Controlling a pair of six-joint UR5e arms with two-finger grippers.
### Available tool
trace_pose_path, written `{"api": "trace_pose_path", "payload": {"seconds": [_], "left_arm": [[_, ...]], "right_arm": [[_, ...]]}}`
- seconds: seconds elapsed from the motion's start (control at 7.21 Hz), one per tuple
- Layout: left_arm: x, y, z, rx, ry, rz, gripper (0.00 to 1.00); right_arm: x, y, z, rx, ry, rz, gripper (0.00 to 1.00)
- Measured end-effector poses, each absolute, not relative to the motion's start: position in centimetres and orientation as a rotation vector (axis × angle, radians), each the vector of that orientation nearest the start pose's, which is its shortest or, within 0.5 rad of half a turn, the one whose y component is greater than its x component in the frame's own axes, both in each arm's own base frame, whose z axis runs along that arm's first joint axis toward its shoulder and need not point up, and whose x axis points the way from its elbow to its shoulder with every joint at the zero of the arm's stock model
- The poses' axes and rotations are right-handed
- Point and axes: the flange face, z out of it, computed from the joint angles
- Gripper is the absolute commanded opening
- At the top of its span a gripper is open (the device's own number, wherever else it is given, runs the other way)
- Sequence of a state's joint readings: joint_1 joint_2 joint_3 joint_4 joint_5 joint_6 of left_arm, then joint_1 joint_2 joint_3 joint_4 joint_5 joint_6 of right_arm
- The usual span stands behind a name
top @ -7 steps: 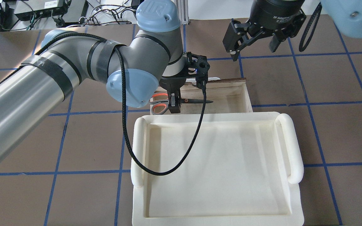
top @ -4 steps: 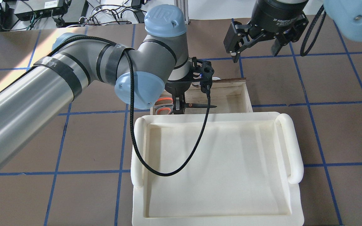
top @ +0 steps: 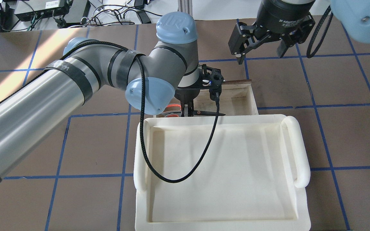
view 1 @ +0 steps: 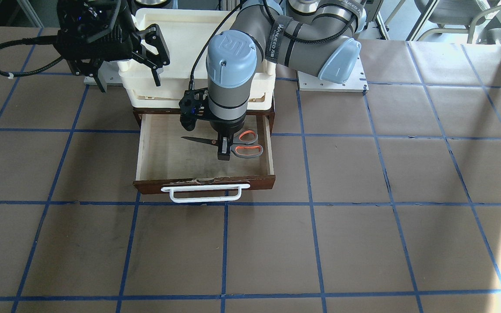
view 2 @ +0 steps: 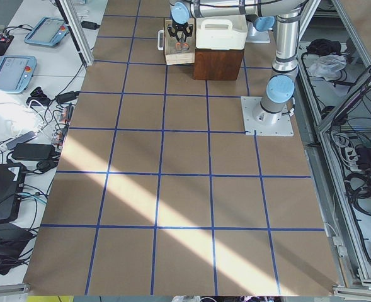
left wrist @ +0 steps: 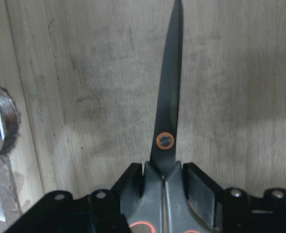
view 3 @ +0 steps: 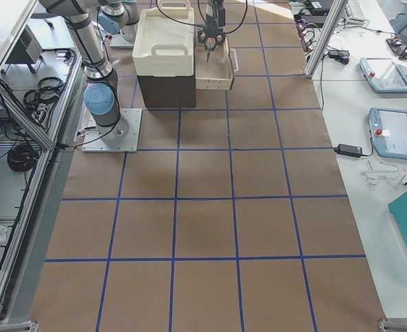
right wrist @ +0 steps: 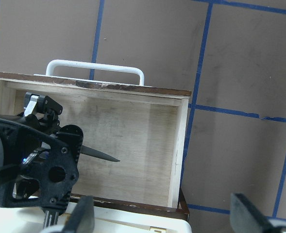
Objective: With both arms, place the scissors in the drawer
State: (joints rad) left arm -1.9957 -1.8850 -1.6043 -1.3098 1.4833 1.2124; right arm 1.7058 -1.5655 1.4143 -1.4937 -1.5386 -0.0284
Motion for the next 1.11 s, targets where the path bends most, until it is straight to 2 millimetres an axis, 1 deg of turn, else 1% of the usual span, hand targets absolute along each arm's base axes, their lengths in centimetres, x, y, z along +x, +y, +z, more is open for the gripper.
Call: {"api": "trace_pose_path", "payload": {"seconds": [0.14, 0.28, 0.42, 0.55, 0.69, 0.83, 0.97, 1.11], "left_arm": [[-37.4, -48.0, 31.9, -2.206, -2.062, -0.079, 0.61], [-37.6, -48.1, 31.5, -2.206, -2.064, -0.074, 0.92], [-37.7, -48.2, 31.6, -2.205, -2.076, -0.056, 0.93], [-37.8, -48.2, 32.1, -2.198, -2.098, -0.034, 0.93], [-37.7, -48.1, 33.2, -2.174, -2.137, -0.005, 0.92], [-37.5, -48.1, 34.8, -2.135, -2.193, 0.033, 0.92], [-36.9, -48.3, 37.2, -2.063, -2.285, 0.078, 0.92], [-36.0, -48.6, 40.0, -1.956, -2.394, 0.105, 0.97]], "right_arm": [[20.2, -47.4, 55.5, -0.263, 3.092, -0.115, 1.0], [20.2, -47.4, 55.5, -0.266, 3.092, -0.115, 1.0], [20.2, -47.4, 55.4, -0.265, 3.093, -0.11, 1.0], [20.2, -47.4, 55.2, -0.261, 3.093, -0.101, 1.0], [20.2, -47.4, 54.9, -0.257, 3.094, -0.093, 1.0], [20.2, -47.3, 54.7, -0.254, 3.094, -0.091, 1.0], [20.2, -47.3, 54.6, -0.254, 3.093, -0.092, 1.0], [20.2, -47.3, 54.6, -0.255, 3.092, -0.092, 1.0]]}}
